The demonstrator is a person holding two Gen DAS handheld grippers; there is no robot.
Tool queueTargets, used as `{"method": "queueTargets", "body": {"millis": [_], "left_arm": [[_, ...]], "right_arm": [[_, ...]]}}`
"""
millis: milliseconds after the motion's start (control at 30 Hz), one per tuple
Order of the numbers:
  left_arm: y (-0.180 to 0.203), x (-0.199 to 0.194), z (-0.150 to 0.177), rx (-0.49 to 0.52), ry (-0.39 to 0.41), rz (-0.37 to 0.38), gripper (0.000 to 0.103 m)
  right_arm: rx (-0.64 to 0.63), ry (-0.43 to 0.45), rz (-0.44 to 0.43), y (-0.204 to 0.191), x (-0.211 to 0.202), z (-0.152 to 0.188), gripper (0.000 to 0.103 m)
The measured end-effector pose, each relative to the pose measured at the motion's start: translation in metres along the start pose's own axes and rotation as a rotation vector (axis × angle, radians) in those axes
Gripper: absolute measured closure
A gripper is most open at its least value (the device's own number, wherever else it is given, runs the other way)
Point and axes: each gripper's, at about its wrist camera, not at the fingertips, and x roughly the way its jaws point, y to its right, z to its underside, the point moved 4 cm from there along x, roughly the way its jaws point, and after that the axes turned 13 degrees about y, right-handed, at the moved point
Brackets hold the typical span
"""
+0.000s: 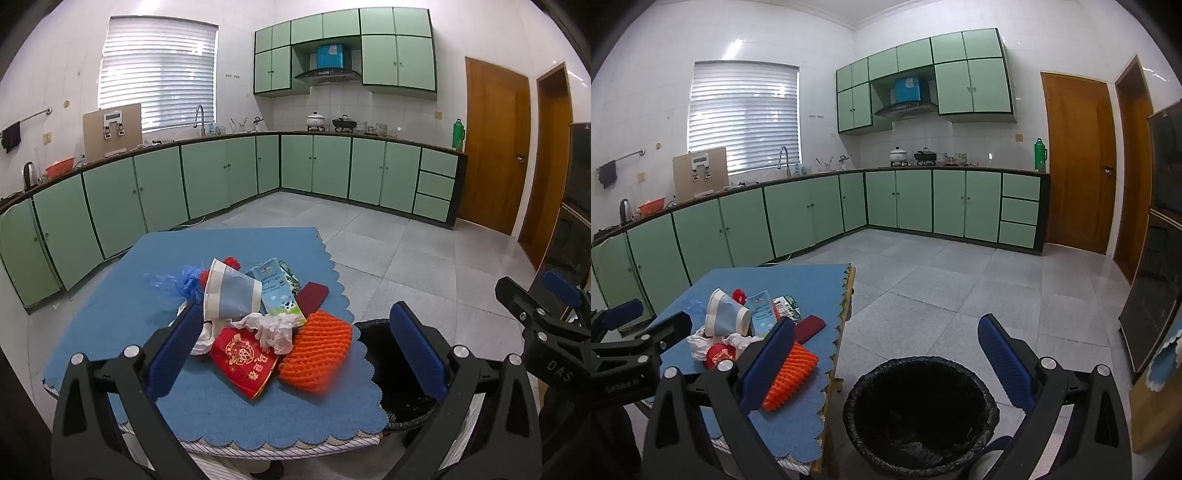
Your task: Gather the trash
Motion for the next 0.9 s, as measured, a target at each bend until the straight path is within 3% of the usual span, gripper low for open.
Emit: {"method": "queueTargets", "body": {"millis": [900], "left_arm": [[-0.0031, -0.0002, -0.0026, 0.004, 0.008, 0.0, 0.005]], "right_arm": [[-0.002, 0.0, 0.002, -0.001, 0.0033, 0.0011, 0.006]]}}
